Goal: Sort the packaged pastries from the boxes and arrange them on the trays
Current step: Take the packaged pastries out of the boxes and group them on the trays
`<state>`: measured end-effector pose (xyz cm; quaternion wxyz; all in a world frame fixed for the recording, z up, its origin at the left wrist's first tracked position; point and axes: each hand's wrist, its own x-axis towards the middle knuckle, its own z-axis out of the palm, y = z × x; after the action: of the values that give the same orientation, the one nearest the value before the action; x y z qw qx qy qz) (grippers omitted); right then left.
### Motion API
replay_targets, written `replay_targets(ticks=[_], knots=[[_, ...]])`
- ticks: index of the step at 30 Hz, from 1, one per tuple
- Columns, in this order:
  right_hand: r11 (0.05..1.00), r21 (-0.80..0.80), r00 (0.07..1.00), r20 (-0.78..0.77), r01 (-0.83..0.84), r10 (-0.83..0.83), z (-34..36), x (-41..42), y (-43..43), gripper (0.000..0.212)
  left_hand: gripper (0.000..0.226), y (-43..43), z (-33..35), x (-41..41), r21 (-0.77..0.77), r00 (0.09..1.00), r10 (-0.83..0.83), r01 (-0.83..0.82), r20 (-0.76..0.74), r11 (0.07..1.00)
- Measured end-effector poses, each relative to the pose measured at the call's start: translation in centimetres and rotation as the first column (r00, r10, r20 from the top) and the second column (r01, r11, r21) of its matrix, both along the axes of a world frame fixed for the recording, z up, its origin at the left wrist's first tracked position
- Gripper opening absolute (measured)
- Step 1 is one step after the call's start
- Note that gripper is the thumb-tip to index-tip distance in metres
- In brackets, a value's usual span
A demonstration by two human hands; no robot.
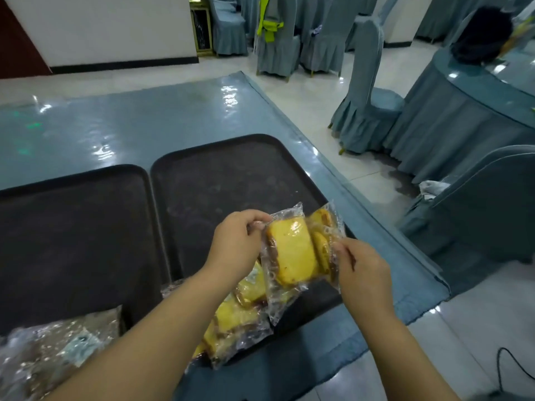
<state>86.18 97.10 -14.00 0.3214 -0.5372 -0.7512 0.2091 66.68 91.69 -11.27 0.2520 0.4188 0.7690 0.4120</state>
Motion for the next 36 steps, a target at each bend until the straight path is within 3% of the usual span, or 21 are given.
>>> replay_targets(ticks=[6, 8, 10, 12, 14, 16, 19, 23, 27, 31, 36], knots=[[0.992, 0.112, 0.998, -0.031, -0.055, 0.059, -2.3, -0.2, 0.6, 0.016, 0.031, 0.8, -4.1, -1.5, -0.207, 0.988, -0.007, -0.025, -0.155, 0.978], [0.966, 0.183, 0.983, 0.047, -0.181, 0.175, -2.8, -0.3, 0.4, 0.028, 0.031, 0.6, -5.0, -2.4, -0.301, 0.979, -0.080, 0.021, -0.185, 0.954], [0.908, 0.176, 0.916, 0.210, -0.381, 0.343, -3.8, -0.6, 0.1, 0.039, 0.029, 0.2, -5.9, -3.3, -0.378, 0.969, -0.151, 0.067, -0.198, 0.924], [0.851, 0.123, 0.846, 0.246, -0.511, 0.473, -4.6, -0.7, -0.4, 0.044, 0.028, -0.2, -6.4, -3.7, -0.412, 0.954, -0.204, 0.100, -0.217, 0.906], [0.838, 0.109, 0.833, 0.236, -0.535, 0.501, -5.8, -0.9, -0.9, 0.025, 0.026, -0.4, -6.2, -3.6, -0.407, 0.949, -0.209, 0.099, -0.234, 0.908], [0.845, -0.013, 0.827, 0.195, -0.535, 0.527, -6.8, -0.7, -1.3, 0.014, 0.023, -0.8, -5.7, -3.5, -0.386, 0.957, -0.182, 0.084, -0.227, 0.919], [0.839, -0.118, 0.818, 0.185, -0.531, 0.544, -7.1, 0.0, -1.1, 0.014, 0.024, -1.9, -5.3, -3.5, -0.389, 0.961, -0.176, 0.082, -0.212, 0.917], [0.792, -0.127, 0.759, 0.232, -0.597, 0.609, -5.2, 0.5, -0.6, 0.021, 0.027, -4.2, -4.5, -3.5, -0.359, 0.963, -0.141, 0.051, -0.230, 0.932], [0.816, -0.077, 0.792, 0.204, -0.573, 0.576, -2.5, -1.4, -1.5, 0.035, 0.025, -7.4, -3.0, -4.0, -0.296, 0.966, -0.091, 0.016, -0.243, 0.955], [0.800, -0.045, 0.783, 0.180, -0.598, 0.595, -0.1, -5.5, -3.5, 0.016, 0.025, -12.2, -1.0, -6.1, -0.255, 0.956, -0.042, -0.034, -0.291, 0.966], [0.671, -0.129, 0.627, 0.264, -0.730, 0.733, 1.7, -11.7, -9.0, 0.022, 0.025, -21.5, 1.2, -9.6, -0.193, 0.922, 0.052, -0.135, -0.383, 0.972]])
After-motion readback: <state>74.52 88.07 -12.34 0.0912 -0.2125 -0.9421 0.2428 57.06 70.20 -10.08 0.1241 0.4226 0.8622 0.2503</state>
